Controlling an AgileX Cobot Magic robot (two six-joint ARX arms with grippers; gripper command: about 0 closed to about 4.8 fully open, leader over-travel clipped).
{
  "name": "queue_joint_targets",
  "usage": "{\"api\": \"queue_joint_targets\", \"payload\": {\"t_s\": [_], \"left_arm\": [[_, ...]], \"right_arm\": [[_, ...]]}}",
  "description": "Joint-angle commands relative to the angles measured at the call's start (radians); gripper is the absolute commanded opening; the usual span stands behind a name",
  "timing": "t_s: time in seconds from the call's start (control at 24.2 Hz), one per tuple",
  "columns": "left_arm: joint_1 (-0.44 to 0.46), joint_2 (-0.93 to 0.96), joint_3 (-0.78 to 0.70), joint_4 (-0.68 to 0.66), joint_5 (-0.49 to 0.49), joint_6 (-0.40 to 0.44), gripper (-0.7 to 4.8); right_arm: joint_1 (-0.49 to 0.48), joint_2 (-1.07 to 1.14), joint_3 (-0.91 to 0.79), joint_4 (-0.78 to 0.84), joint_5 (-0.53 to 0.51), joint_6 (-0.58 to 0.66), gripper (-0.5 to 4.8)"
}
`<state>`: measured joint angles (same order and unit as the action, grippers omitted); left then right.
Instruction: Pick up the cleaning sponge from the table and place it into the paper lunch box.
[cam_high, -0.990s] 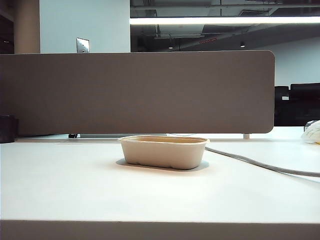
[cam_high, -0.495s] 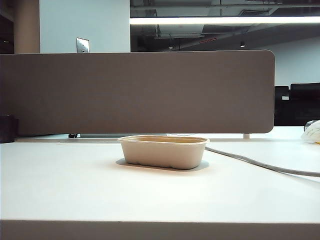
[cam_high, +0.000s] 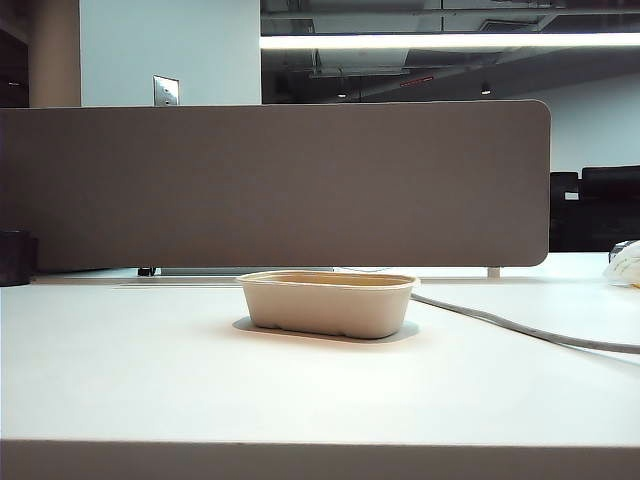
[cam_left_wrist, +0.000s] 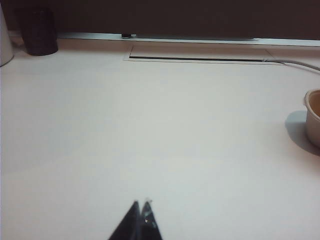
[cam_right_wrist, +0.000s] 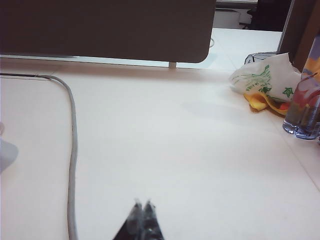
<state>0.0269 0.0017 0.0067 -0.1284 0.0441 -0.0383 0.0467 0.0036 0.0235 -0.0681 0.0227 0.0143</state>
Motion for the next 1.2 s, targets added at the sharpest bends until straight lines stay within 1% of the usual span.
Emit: {"api": "queue_joint_targets", "payload": {"t_s": [0.04,0.41,0.78,1.2], "left_arm": [[0.000,0.001,0.001,0.010,0.002,0.001,-0.05],[0.000,0.001,0.001,0.010,0.002,0.001,-0.05],[0.000,0.001,0.001,0.010,0.002,0.001,-0.05],[0.000,0.001,0.001,0.010,0.002,0.001,-0.05]], "right_arm": [[0.016,0.000,0.002,0.020,0.001,0.004,-0.04],[0.033,0.000,-0.009,0.019,0.001,0.005,-0.04],[0.005,0.000,-0.009,0.019,0.001,0.005,-0.04],[0.006,0.000,-0.009,0.020,0.001,0.005,-0.04]]}}
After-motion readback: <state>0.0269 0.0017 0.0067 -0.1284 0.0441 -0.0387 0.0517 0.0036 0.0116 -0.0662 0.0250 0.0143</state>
